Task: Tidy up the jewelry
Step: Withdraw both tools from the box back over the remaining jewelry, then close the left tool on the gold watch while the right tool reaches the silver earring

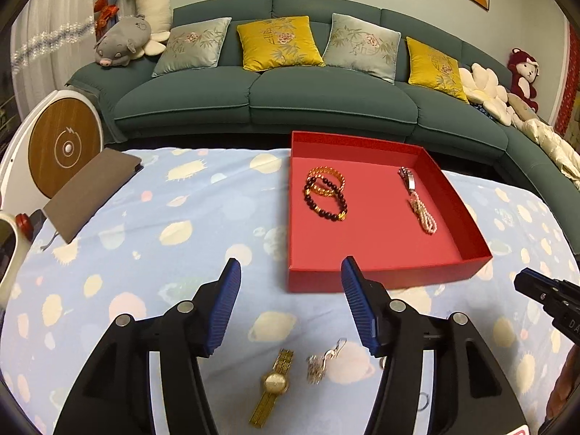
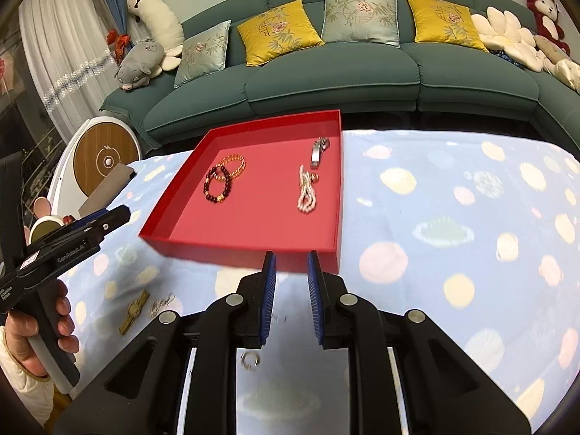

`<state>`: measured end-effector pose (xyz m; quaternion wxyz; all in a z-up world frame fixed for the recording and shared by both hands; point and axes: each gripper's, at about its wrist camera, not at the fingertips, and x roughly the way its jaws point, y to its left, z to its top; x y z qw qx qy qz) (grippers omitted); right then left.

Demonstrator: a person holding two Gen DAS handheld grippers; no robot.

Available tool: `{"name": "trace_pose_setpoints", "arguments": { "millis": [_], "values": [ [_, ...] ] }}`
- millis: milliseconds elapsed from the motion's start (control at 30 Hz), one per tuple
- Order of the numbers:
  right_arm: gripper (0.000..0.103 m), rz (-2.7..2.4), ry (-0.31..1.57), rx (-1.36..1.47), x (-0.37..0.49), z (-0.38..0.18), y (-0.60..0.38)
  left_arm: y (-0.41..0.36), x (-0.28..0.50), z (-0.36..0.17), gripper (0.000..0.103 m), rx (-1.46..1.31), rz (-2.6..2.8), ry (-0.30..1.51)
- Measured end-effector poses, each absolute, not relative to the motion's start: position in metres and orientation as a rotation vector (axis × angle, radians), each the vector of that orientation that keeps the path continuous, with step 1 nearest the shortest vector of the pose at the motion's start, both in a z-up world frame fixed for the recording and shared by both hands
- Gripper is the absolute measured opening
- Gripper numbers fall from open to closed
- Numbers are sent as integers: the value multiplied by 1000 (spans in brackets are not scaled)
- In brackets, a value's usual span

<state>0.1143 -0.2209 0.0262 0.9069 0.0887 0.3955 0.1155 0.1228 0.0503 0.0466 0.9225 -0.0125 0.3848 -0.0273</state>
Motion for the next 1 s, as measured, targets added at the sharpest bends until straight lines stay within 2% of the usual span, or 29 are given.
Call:
{"name": "trace_pose_setpoints", "arguments": {
  "millis": [100, 200, 533, 1000],
  "values": [
    [19, 252, 822, 184, 94, 24, -220, 62, 101, 40, 56, -48, -47, 807],
    [28, 263, 836, 189, 75, 17, -221, 66, 81, 32, 56, -54, -42, 817],
    [28, 274, 900, 138, 55, -12, -216, 47, 60, -1, 56, -28, -124, 882],
    [28, 282, 957, 129, 62, -33, -212, 55, 74, -34, 55, 34, -77, 925]
  ]
}}
